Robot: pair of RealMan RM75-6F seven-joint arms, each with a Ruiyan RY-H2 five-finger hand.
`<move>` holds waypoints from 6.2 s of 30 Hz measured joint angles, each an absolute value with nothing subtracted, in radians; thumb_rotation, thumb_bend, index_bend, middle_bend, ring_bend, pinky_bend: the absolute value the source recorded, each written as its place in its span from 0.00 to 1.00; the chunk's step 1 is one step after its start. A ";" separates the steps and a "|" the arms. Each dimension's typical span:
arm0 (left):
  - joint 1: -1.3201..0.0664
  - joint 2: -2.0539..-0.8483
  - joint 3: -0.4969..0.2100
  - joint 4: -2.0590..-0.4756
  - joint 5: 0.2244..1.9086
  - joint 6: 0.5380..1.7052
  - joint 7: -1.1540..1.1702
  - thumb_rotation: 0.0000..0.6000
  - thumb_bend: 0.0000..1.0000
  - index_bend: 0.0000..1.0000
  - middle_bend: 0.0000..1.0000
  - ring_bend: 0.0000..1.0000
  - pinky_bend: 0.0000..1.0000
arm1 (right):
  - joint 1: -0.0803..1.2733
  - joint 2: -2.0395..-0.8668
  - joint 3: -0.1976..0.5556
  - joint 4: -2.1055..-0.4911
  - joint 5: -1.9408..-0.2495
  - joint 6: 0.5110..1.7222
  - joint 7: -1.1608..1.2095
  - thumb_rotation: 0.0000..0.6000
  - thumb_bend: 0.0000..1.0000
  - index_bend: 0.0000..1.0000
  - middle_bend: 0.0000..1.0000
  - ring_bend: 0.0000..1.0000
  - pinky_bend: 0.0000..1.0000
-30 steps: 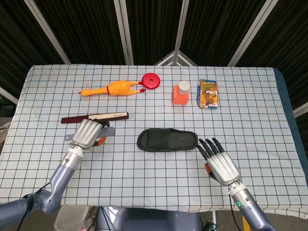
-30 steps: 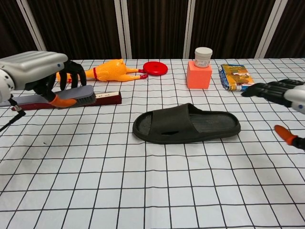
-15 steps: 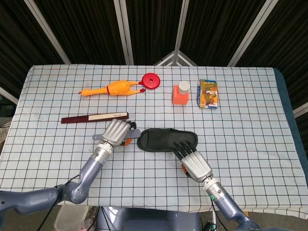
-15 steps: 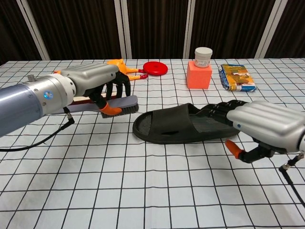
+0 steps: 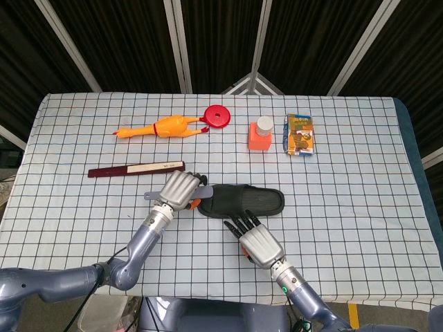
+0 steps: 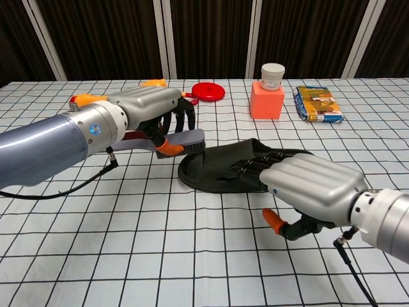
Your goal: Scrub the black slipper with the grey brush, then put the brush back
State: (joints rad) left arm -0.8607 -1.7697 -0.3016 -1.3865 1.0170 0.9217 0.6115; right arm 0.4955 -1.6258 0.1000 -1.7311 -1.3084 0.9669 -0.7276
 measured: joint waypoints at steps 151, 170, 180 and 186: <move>-1.265 -1.673 -0.291 -1.585 0.243 0.983 0.858 1.00 0.50 0.45 0.61 0.56 0.56 | 0.636 -1.601 0.021 -1.735 -1.164 1.042 -0.657 1.00 0.70 0.00 0.03 0.01 0.04; -1.235 -1.399 -0.176 -1.912 0.129 1.031 0.959 1.00 0.51 0.45 0.61 0.56 0.56 | 0.483 -1.445 0.020 -1.804 -1.284 1.379 -0.632 1.00 0.52 0.00 0.00 0.00 0.02; -1.089 -1.334 -0.002 -1.932 0.507 0.959 0.883 1.00 0.51 0.45 0.60 0.56 0.54 | 0.294 -1.231 -0.043 -1.806 -1.400 1.571 -0.402 1.00 0.52 0.00 0.00 0.00 0.01; -0.986 -1.359 0.079 -1.797 0.809 0.882 0.737 1.00 0.51 0.45 0.60 0.55 0.53 | 0.258 -1.222 -0.050 -1.774 -1.382 1.560 -0.380 1.00 0.52 0.00 0.00 0.00 0.00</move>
